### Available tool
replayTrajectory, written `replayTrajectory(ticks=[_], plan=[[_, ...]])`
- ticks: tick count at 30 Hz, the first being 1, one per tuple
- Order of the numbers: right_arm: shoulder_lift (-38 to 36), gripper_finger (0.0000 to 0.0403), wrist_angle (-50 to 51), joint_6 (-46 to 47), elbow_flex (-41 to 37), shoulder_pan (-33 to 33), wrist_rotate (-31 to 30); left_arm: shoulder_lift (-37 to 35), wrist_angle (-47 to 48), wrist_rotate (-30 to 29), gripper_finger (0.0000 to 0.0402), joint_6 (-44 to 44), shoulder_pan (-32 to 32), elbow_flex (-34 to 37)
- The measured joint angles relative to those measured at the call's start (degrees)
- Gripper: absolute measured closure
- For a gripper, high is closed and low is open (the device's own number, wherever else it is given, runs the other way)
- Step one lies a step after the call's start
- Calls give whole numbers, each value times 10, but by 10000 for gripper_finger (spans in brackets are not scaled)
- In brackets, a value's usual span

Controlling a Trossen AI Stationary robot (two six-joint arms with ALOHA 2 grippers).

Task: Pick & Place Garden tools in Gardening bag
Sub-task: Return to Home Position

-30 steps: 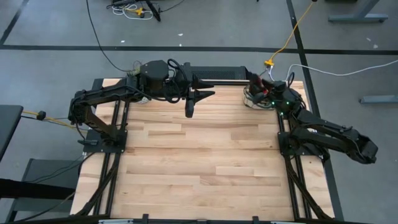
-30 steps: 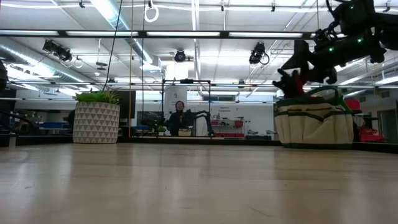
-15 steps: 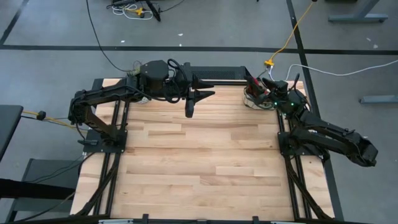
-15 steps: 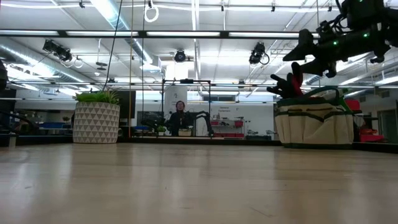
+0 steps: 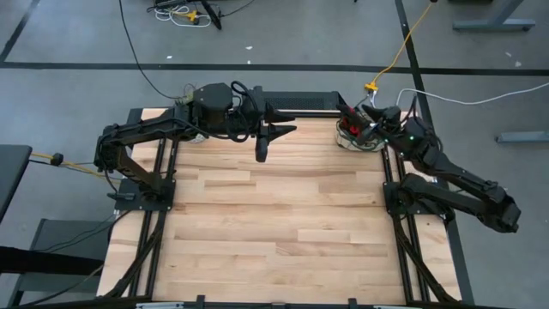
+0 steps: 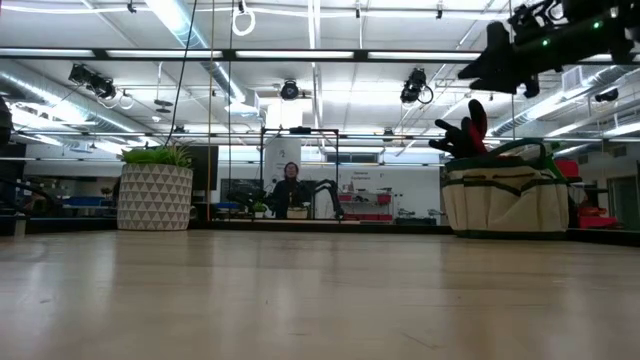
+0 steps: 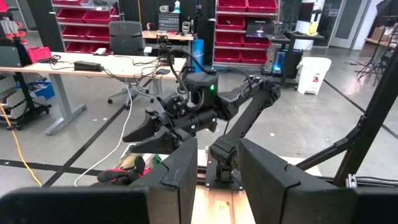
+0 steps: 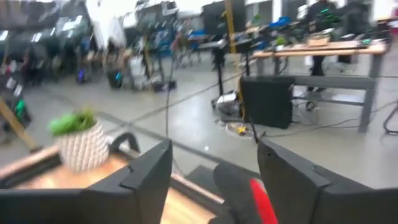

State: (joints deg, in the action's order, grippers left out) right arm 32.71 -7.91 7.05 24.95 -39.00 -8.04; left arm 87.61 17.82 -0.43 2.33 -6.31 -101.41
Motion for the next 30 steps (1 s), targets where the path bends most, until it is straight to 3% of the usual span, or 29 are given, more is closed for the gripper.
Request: replayTrajectory(ticks=[5, 22, 30], plan=[[0, 210, 73, -18, 40, 0, 46, 0, 0, -18, 280, -5, 0, 0], [-3, 393, 64, 45, 54, 1, 237, 0, 0, -64, 280, -4, 0, 0], [-3, 401, 45, 35, 54, 11, 285, 0, 0, -64, 280, -1, 0, 0]])
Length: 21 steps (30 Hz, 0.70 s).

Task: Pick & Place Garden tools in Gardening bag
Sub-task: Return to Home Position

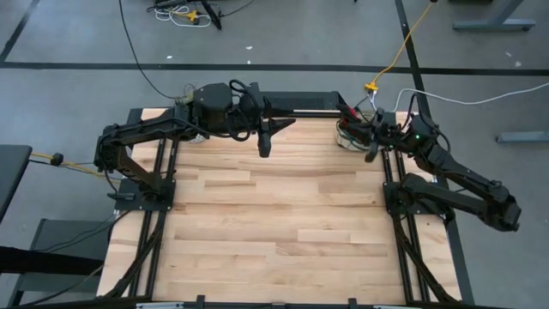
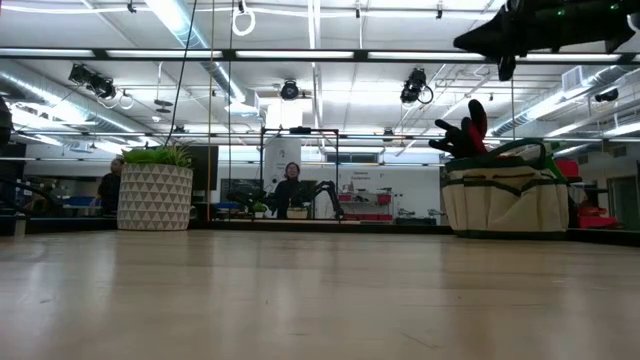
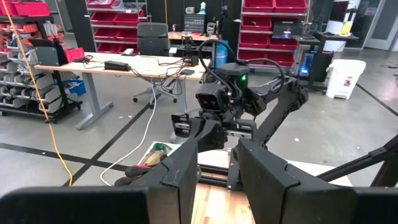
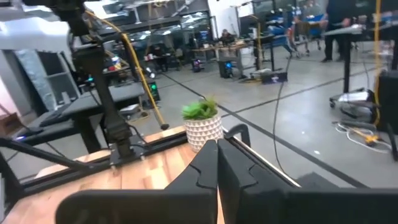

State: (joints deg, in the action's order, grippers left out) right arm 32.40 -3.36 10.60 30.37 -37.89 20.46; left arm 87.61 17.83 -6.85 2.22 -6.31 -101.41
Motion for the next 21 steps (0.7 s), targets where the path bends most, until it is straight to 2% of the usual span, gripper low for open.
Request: replayTrajectory(ticks=[10, 21], plan=[[0, 402, -7, -7, 0, 71, -18, 0, 0, 0, 280, -5, 0, 0], [0, 403, -3, -71, 0, 188, -91, 0, 0, 0, 280, -14, 0, 0]])
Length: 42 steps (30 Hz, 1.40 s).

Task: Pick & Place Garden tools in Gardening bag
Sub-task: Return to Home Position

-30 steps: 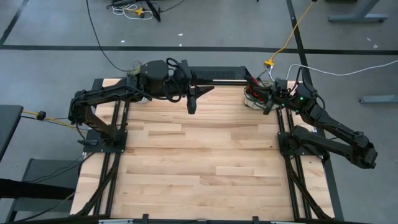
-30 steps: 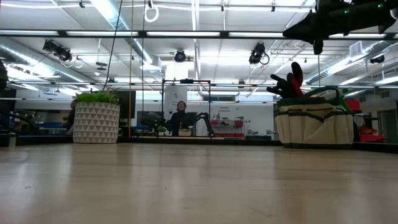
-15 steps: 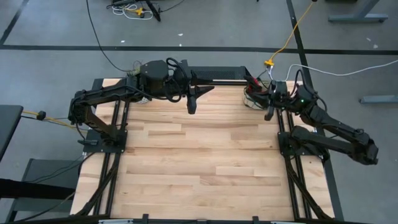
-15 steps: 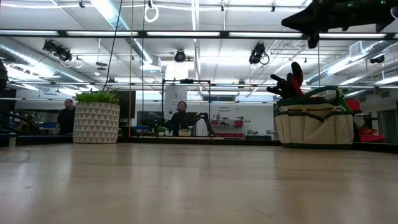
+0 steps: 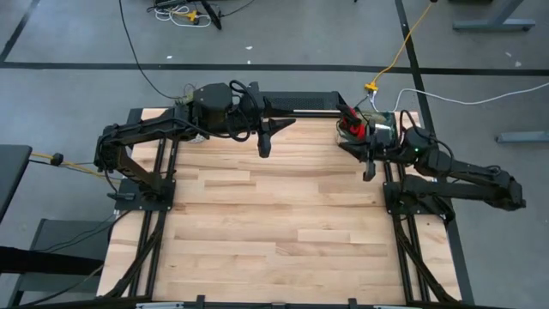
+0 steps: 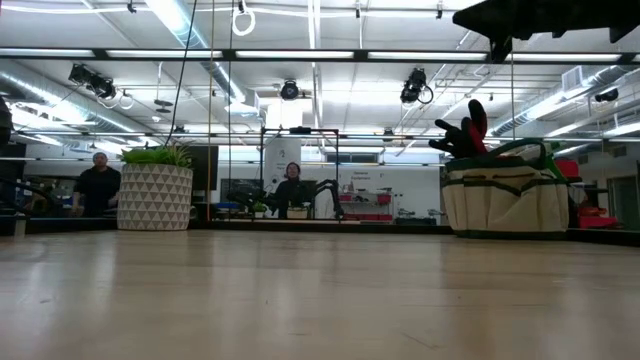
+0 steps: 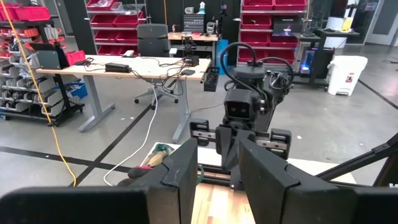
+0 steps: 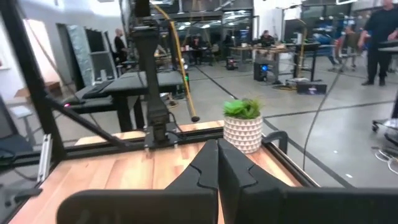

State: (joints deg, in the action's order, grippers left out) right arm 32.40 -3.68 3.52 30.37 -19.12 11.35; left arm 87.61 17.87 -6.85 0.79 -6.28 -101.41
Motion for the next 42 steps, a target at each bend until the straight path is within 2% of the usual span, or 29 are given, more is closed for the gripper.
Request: replayTrajectory(ticks=[19, 28, 34, 42], plan=[[2, 403, 19, -18, 0, 129, -109, 0, 0, 0, 280, 0, 0, 0], [3, 403, 19, -26, 0, 152, -75, 0, 0, 0, 280, 1, 0, 0], [3, 403, 21, -36, 0, 155, -74, 0, 0, 0, 280, 1, 0, 0], [3, 403, 74, -44, 0, 155, -53, 0, 0, 0, 280, 1, 0, 0]])
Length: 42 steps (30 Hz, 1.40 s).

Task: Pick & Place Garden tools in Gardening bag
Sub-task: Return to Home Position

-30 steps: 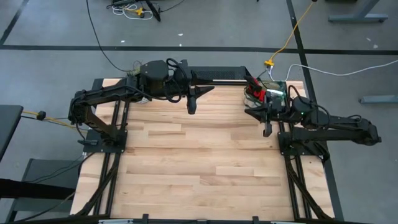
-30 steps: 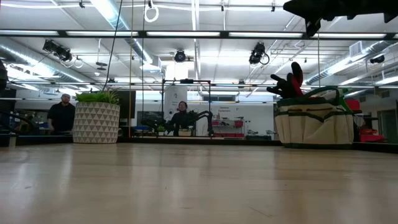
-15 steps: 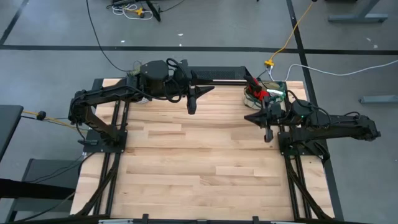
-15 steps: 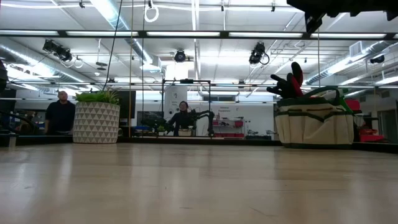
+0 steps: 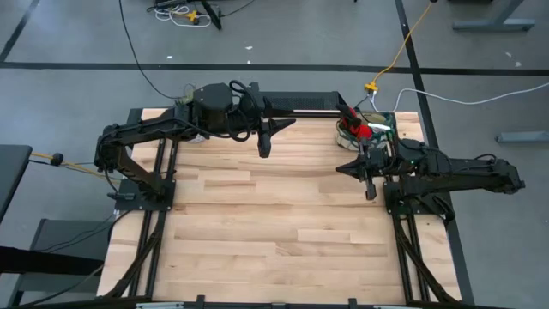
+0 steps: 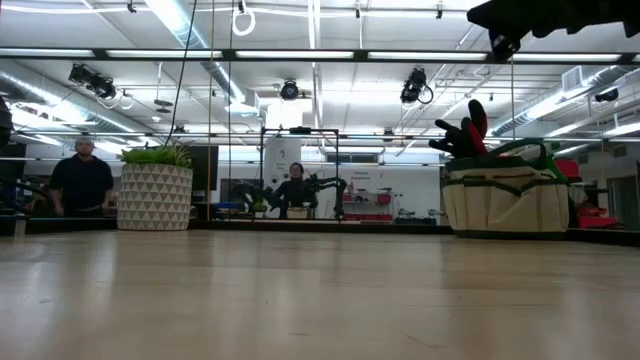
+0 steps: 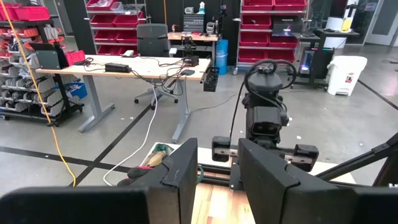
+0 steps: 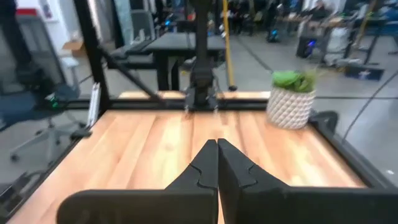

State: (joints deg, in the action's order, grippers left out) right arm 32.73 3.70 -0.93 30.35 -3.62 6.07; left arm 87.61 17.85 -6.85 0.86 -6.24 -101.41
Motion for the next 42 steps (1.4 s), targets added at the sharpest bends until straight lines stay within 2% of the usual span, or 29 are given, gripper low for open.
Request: replayTrajectory(ticks=[4, 9, 13, 25, 32, 39, 42], plan=[[-2, 403, -13, -1, -22, 0, 37, 0, 0, 0, 280, 0, 0, 0], [-18, 403, -96, 11, -105, 0, 58, 0, 0, 0, 280, 0, 0, 0], [-41, 403, -120, 36, -167, 0, 69, 0, 0, 0, 280, 0, 0, 0], [-170, 403, -123, 48, -282, 1, 70, 0, 0, 0, 280, 0, 0, 0], [-236, 403, -88, 45, -296, 1, 67, 0, 0, 0, 280, 0, 0, 0], [-295, 403, -54, 46, -295, 3, 1, 0, 0, 0, 280, 0, 0, 0], [-310, 403, -52, 46, -295, 6, -1, 0, 0, 0, 280, 0, 0, 0]])
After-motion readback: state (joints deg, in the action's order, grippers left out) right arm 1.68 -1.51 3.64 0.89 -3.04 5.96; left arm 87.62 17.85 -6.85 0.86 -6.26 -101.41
